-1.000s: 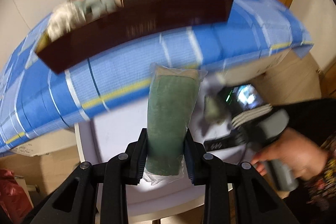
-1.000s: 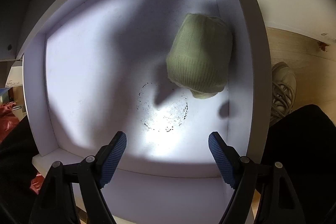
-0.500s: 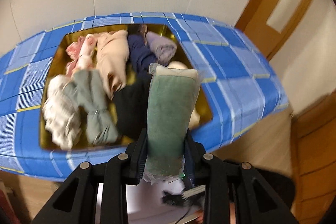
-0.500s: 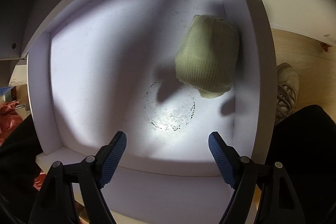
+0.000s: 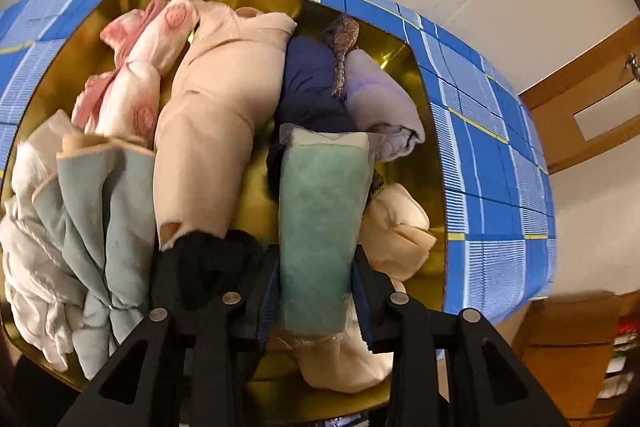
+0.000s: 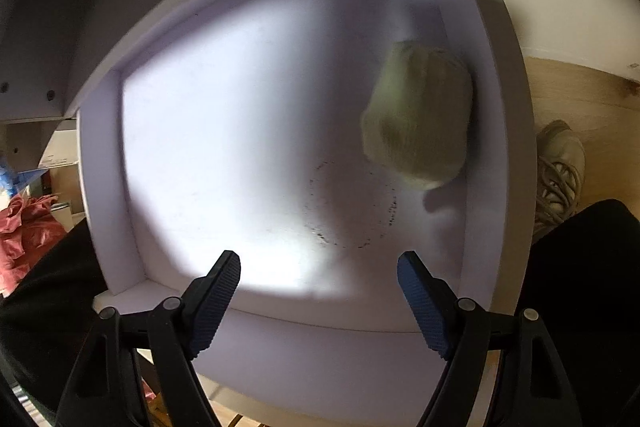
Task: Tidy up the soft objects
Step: 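Carry the teal package into the gold box and lower it with the left gripper, then open the left gripper over the box while the right gripper grasps the yellow-green hat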
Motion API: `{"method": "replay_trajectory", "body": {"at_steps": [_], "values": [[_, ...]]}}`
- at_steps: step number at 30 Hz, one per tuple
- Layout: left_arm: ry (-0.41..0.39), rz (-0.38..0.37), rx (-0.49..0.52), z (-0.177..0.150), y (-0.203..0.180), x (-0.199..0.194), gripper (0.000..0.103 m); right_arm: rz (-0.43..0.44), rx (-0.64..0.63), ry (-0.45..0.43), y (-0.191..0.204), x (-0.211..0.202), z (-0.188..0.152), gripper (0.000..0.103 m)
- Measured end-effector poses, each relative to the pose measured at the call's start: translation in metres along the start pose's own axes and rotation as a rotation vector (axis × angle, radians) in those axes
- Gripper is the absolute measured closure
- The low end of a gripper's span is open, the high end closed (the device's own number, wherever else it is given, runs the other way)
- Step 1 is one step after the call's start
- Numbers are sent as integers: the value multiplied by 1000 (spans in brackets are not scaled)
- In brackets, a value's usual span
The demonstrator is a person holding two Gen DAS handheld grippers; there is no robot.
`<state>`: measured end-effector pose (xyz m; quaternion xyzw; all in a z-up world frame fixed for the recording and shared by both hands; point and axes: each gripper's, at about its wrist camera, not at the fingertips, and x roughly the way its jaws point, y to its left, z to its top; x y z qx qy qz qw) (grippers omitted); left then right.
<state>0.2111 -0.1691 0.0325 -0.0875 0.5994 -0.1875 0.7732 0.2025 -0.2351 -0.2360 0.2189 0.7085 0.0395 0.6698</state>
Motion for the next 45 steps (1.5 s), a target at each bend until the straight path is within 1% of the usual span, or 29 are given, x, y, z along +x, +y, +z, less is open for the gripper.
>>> {"method": "replay_trajectory", "body": {"at_steps": [2, 4, 6, 8, 10, 11, 13, 14, 15, 16, 19, 20, 23, 26, 29, 32, 33, 36, 39, 41, 43, 45], "values": [[-19, -7, 22, -4, -2, -11, 64, 1, -3, -3, 1, -1, 0, 20], [-67, 0, 57, -7, -6, -26, 64, -1, -3, -2, 2, -1, 0, 20], [-116, 19, 91, -10, -10, -36, 64, -9, -7, 2, 3, 1, 0, 20], [-141, 66, 117, -8, -13, -36, 64, -17, -6, 5, -5, 3, -5, 20], [-138, 135, 147, -4, -16, -26, 66, -22, -1, 9, -5, 5, -5, 20], [-119, 171, 170, -2, -17, -18, 70, -22, 2, 9, -6, 5, -4, 20], [-85, 247, 211, 0, -17, -1, 71, -24, 3, 3, -7, 3, -4, 20], [-76, 258, 221, 0, -15, 2, 71, -23, 1, -1, -6, 3, -3, 20], [-74, 256, 223, 0, -13, 3, 71, -21, -2, -3, -5, 1, -3, 20], [-81, 236, 215, 0, -11, 1, 71, -18, -6, -5, -4, 1, -3, 20], [-108, 108, 164, 0, -1, -19, 70, -23, -21, -5, 1, 1, -3, 20], [-122, 89, 153, -1, 2, -26, 68, -27, -24, -4, -1, -1, -4, 20], [-200, 44, 146, -12, 12, -57, 66, -65, -47, 3, 1, 4, -6, 20], [-280, 34, 186, -28, 20, -84, 66, -146, -103, 5, 7, 11, -8, 20], [-338, 37, 251, -55, 31, -103, 66, -272, -221, 4, 22, 22, -13, 19], [-368, 28, 295, -85, 47, -113, 66, -409, -364, -13, 39, 31, -17, 19], [-375, 25, 305, -97, 56, -116, 66, -469, -428, -25, 46, 35, -19, 19], [-380, 19, 306, -129, 77, -118, 66, -592, -574, -52, 61, 43, -23, 17], [-346, 17, 275, -155, 101, -106, 65, -705, -693, -105, 70, 44, -21, 12], [-303, 21, 239, -169, 119, -92, 65, -769, -759, -119, 73, 46, -18, 9], [-232, 41, 186, -181, 141, -68, 65, -838, -841, -114, 73, 50, -13, 2], [-166, 43, 142, -190, 158, -47, 65, -883, -910, -89, 72, 56, -11, 0]]}}
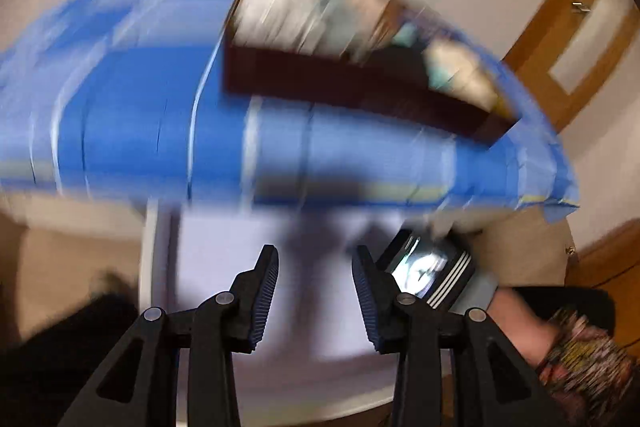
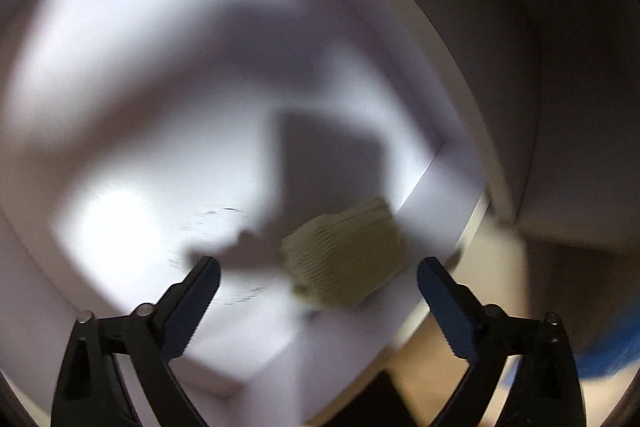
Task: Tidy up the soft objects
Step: 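Open the left gripper over the box while the right gripper grasps the yellow-green hat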
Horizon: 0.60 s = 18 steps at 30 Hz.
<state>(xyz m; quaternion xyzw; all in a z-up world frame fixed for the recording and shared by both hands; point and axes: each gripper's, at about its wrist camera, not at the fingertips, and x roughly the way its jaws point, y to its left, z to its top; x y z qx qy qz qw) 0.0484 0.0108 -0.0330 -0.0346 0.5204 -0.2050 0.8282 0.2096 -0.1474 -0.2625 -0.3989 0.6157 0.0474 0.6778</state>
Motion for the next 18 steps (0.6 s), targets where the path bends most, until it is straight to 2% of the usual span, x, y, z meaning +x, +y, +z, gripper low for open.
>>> {"method": "replay_trajectory", "body": {"at_steps": [3, 5, 7, 11, 14, 17, 18], "values": [[90, 17, -48, -20, 20, 32, 65, -19, -89, 36, 4, 14, 4, 0], [158, 38, -83, -28, 30, 51, 65, -7, -109, 60, 7, 21, 4, 0], [197, 26, -128, -32, 39, 62, 65, 7, -129, 76, 6, 25, 4, 0], [198, 35, -163, -32, 45, 68, 65, -25, -176, 97, 7, 35, 4, 0], [195, 34, -179, -33, 49, 69, 65, -10, -181, 103, 5, 40, 3, 0], [196, 45, -189, -36, 51, 70, 65, 39, -112, 103, -4, 38, 5, 8], [198, 46, -192, -36, 51, 71, 65, 48, -97, 101, -5, 36, 5, 14]]}}
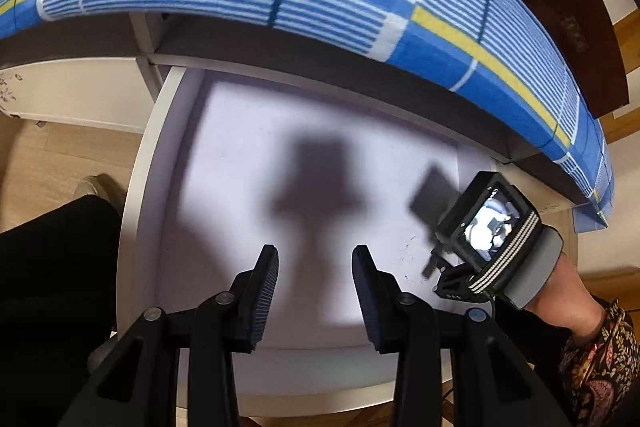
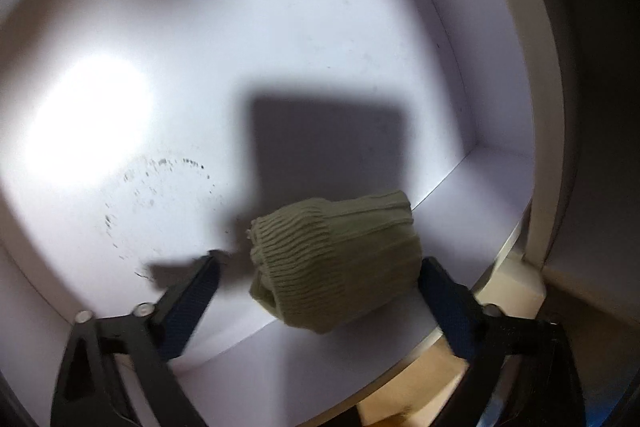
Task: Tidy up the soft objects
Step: 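Open the left gripper over the box while the right gripper grasps the yellow-green hat, then lift the yellow-green knit hat out of the drawer with the right gripper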
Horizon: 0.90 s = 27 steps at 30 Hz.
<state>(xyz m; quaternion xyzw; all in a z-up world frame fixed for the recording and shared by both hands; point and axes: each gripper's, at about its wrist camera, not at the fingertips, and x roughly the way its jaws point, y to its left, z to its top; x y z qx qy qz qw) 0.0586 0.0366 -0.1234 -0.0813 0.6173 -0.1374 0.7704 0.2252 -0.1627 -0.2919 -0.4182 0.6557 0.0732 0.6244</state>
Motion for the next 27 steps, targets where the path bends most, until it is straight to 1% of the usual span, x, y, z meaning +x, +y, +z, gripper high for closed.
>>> {"method": "replay_trajectory", "body": {"at_steps": [1, 2, 5, 10, 11, 15, 19, 22, 27], "values": [[2, 4, -5, -1, 1, 1, 65, 13, 10, 1, -1, -1, 0, 23], [5, 8, -11, 1, 2, 2, 65, 35, 27, 2, -2, -3, 0, 28], [11, 9, -25, 5, 4, 6, 65, 150, 116, -18, -3, -13, 0, 28], [25, 17, -35, 3, 7, 15, 65, 427, 270, -45, -5, -26, 1, 28], [29, 19, -36, 3, 8, 17, 65, 460, 293, -44, -6, -26, 1, 28], [38, 28, -42, 1, 11, 21, 65, 534, 424, -22, -16, -17, -4, 25], [50, 31, -55, 1, 14, 24, 65, 585, 498, 13, -22, -8, -10, 26], [63, 40, -63, 1, 16, 29, 65, 618, 558, 11, -30, -11, -13, 30], [82, 49, -60, 0, 16, 37, 65, 675, 647, -5, -42, -21, -21, 31]]}}
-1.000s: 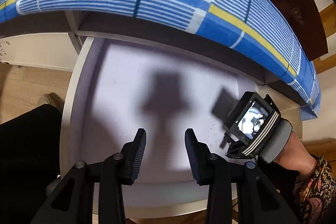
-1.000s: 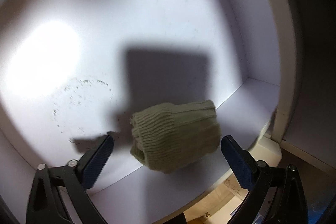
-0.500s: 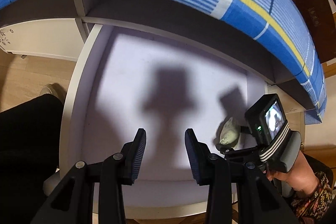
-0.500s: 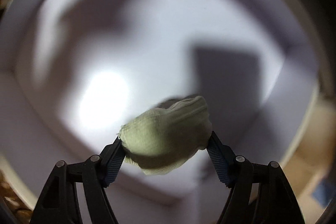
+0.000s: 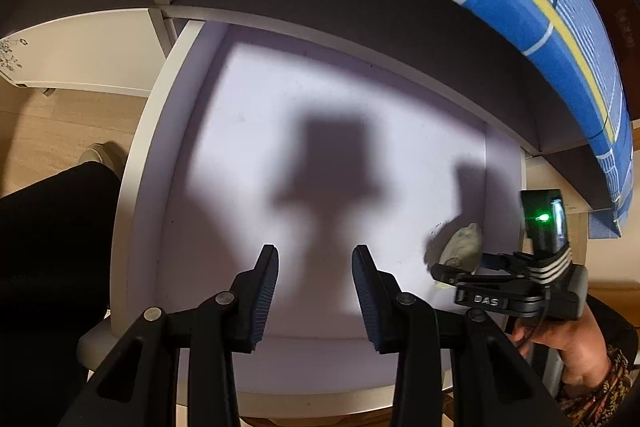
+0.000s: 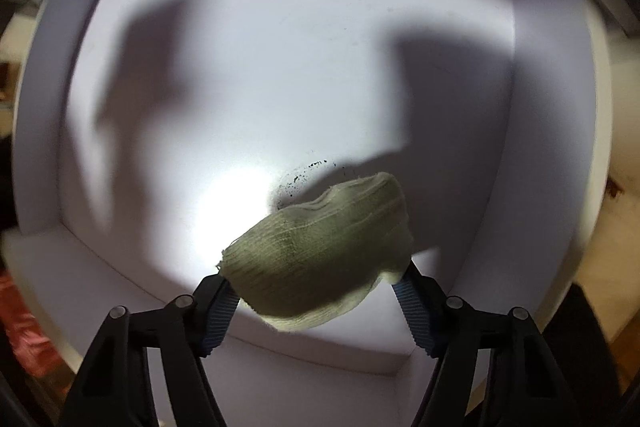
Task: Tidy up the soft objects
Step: 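Lift the yellow-green knit hat out of the drawer with the right gripper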
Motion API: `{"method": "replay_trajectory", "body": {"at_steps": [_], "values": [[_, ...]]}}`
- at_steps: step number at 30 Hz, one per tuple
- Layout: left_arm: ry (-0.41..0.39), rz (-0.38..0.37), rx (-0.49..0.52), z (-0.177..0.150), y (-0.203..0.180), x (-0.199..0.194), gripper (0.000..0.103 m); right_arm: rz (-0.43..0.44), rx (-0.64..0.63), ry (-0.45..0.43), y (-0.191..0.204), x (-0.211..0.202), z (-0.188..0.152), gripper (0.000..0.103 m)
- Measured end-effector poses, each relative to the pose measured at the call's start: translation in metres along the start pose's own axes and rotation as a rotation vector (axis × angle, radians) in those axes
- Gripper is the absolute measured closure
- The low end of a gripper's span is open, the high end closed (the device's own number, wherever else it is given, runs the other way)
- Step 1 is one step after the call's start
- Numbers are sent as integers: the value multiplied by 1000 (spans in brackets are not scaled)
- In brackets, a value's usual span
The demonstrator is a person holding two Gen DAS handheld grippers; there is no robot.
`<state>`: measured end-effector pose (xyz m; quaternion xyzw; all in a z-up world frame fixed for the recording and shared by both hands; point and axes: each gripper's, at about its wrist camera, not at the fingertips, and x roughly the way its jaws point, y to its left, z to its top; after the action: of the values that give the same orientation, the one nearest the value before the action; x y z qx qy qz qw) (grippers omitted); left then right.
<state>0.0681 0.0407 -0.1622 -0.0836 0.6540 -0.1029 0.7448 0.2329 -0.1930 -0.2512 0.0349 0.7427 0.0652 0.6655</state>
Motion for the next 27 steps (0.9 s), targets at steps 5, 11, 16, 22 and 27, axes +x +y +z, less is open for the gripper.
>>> {"method": "replay_trajectory", "body": {"at_steps": [5, 11, 16, 22, 27], "values": [[-2, 11, 11, 1, -2, 2, 65, 79, 67, -25, -11, -15, -10, 31], [-19, 25, 28, -1, -4, -4, 65, 141, 133, -74, -26, -38, -26, 31], [-19, 19, 29, -2, -5, -6, 65, 202, 166, -141, -27, -75, -52, 31], [-22, 12, 54, -1, -11, -7, 65, 275, 186, -179, -50, -103, -69, 31], [-33, 23, 68, -2, -12, -9, 65, 321, 180, -219, -48, -129, -77, 31]]}}
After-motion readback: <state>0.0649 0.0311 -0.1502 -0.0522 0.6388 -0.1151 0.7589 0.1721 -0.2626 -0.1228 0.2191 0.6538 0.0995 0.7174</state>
